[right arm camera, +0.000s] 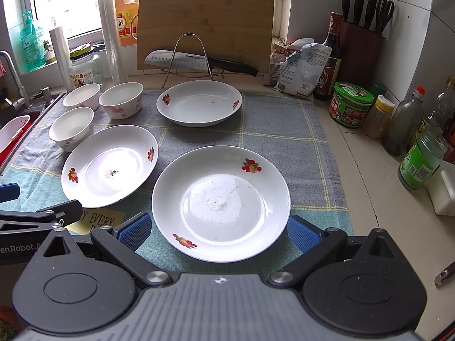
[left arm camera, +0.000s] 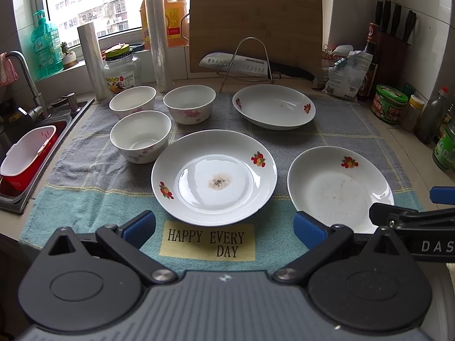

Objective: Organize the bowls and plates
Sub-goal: 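Move the right gripper toward the unstained white flower plate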

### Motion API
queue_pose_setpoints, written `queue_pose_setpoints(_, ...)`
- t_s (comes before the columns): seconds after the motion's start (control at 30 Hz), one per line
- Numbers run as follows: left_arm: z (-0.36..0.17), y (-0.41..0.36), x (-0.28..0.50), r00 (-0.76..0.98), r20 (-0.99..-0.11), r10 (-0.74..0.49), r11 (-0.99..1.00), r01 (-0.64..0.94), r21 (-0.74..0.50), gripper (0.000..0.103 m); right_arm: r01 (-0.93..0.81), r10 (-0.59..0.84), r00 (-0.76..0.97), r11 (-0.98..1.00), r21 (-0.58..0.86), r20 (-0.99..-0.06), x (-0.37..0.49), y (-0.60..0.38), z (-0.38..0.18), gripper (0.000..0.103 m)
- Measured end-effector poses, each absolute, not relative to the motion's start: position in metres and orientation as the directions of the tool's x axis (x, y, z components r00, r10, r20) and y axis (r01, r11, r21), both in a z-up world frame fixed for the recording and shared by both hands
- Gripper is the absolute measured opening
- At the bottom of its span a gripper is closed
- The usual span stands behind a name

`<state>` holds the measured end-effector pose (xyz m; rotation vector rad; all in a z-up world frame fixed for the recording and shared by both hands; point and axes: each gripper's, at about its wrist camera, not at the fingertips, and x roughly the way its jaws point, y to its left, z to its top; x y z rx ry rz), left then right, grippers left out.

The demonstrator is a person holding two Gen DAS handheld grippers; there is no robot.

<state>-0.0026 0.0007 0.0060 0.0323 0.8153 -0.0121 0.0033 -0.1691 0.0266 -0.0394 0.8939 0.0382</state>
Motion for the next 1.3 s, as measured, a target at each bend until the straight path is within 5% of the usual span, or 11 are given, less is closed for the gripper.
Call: queue_pose_setpoints(1.3,0.0098,-0.0026,-0.0027,0.687,-0.727,0.006,0.999,0.02,0.027,0.102,-0.062,0.026,0.637,0.998,-0.018,-0.77,0.003,-0.1721,0.0291,0.103)
